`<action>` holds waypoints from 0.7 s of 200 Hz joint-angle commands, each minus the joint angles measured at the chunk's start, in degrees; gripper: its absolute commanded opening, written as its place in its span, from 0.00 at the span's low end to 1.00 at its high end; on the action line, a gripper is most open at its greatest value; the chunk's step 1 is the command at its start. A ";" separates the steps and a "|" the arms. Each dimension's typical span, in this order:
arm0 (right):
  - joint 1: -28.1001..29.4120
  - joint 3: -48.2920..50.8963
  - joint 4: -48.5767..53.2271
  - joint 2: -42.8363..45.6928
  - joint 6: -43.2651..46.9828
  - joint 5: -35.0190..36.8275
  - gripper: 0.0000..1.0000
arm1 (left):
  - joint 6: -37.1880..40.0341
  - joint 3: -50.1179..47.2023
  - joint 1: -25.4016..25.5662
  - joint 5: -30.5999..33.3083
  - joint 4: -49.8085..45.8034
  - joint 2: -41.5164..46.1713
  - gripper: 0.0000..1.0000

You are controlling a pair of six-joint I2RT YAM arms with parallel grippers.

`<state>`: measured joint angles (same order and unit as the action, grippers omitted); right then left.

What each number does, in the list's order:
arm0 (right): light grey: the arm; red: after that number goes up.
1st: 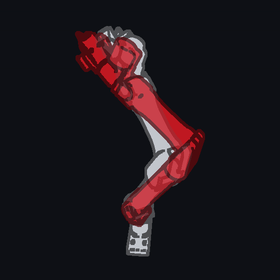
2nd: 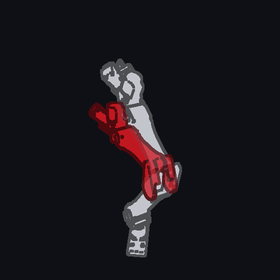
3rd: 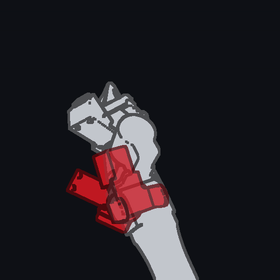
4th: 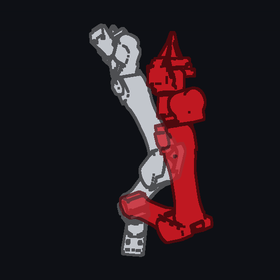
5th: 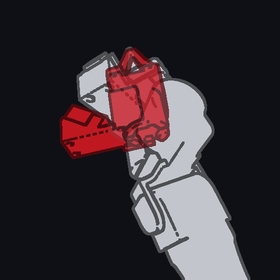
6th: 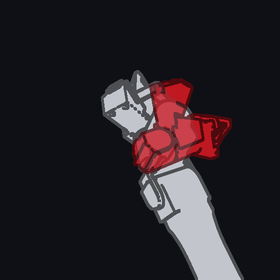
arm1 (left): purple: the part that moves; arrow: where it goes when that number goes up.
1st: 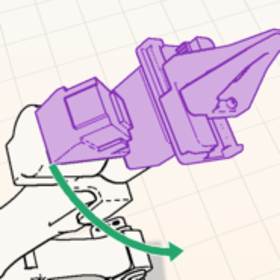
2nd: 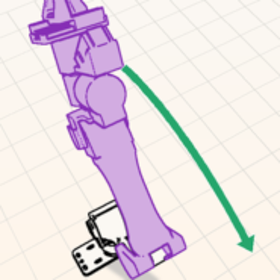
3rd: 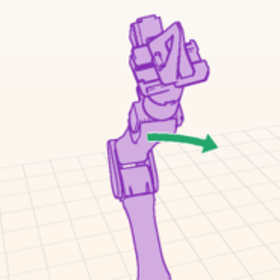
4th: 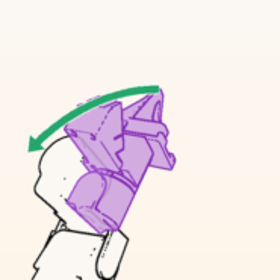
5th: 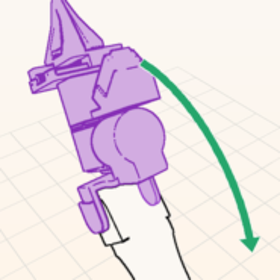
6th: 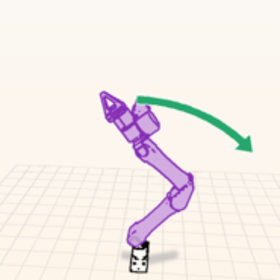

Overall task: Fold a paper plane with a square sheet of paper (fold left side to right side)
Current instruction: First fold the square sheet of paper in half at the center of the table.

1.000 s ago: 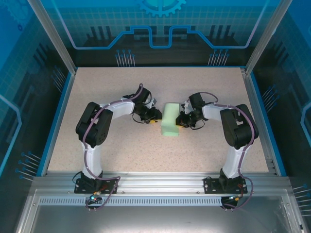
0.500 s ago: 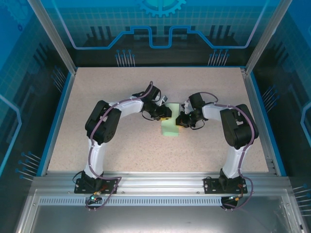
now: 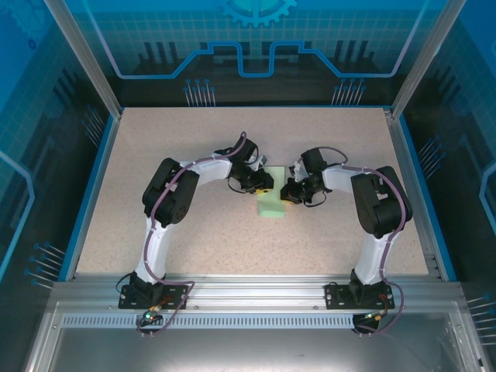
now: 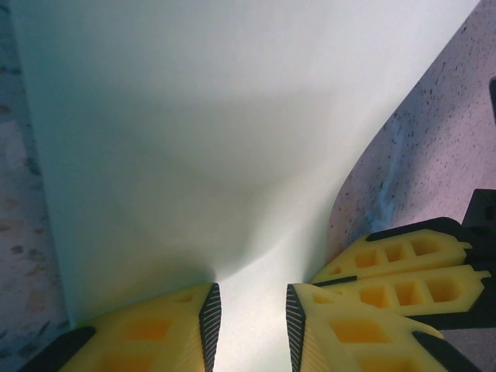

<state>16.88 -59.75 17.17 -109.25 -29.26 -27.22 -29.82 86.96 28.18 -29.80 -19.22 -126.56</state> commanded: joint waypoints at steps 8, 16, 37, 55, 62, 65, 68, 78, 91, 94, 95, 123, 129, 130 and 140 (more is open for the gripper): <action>0.23 1.68 8.39 -3.03 1.31 9.12 0.08 | 1.92 -1.60 -3.02 5.29 -4.49 -0.31 0.34; 0.25 1.65 8.41 -3.07 1.29 9.14 0.08 | 2.10 -1.49 -3.31 5.60 -4.68 -0.11 0.34; 0.23 1.66 8.49 -2.98 1.31 9.26 0.08 | 3.24 -0.49 -3.93 6.91 -6.47 0.04 0.35; 0.21 1.65 8.58 -3.00 1.31 9.12 0.08 | 3.88 0.30 -4.56 7.13 -7.40 0.16 0.35; 0.23 1.66 8.56 -3.00 1.31 9.07 0.08 | 3.96 0.48 -4.81 7.04 -7.52 0.18 0.35; 0.17 1.65 8.58 -3.02 1.31 9.11 0.08 | 4.05 0.57 -4.98 6.99 -7.56 0.23 0.35; 0.19 1.65 8.63 -3.04 1.28 9.09 0.08 | 4.13 0.65 -5.06 6.96 -7.70 0.31 0.35; 0.19 1.56 8.59 -3.05 1.31 9.03 0.08 | 4.39 0.83 -5.31 6.90 -7.84 0.76 0.35; 0.21 1.52 8.71 -3.08 1.30 8.80 0.08 | 5.03 1.01 -5.52 6.91 -8.02 1.90 0.35; 0.22 1.48 8.68 -3.07 1.31 8.79 0.08 | 5.14 1.02 -5.60 6.82 -8.06 2.15 0.35; 0.19 1.43 8.67 -3.12 1.31 8.78 0.08 | 5.18 1.02 -5.60 6.80 -8.04 2.22 0.35; 0.20 1.25 8.67 -3.09 1.22 8.68 0.08 | 5.31 0.24 -5.51 4.94 -6.82 5.70 0.36; 0.17 1.28 8.67 -3.07 1.15 8.60 0.08 | 5.17 -0.45 -5.53 4.51 -6.03 6.81 0.36; 0.21 1.24 8.67 -3.07 1.14 8.55 0.08 | 5.15 -0.59 -5.48 4.45 -5.88 6.97 0.36; 0.25 1.26 8.67 -2.92 1.19 8.54 0.08 | 4.72 -2.00 -5.30 3.63 -4.20 8.66 0.36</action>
<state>16.95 -60.14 18.04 -109.25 -28.86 -26.83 -26.39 87.05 23.24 -26.50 -24.14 -123.96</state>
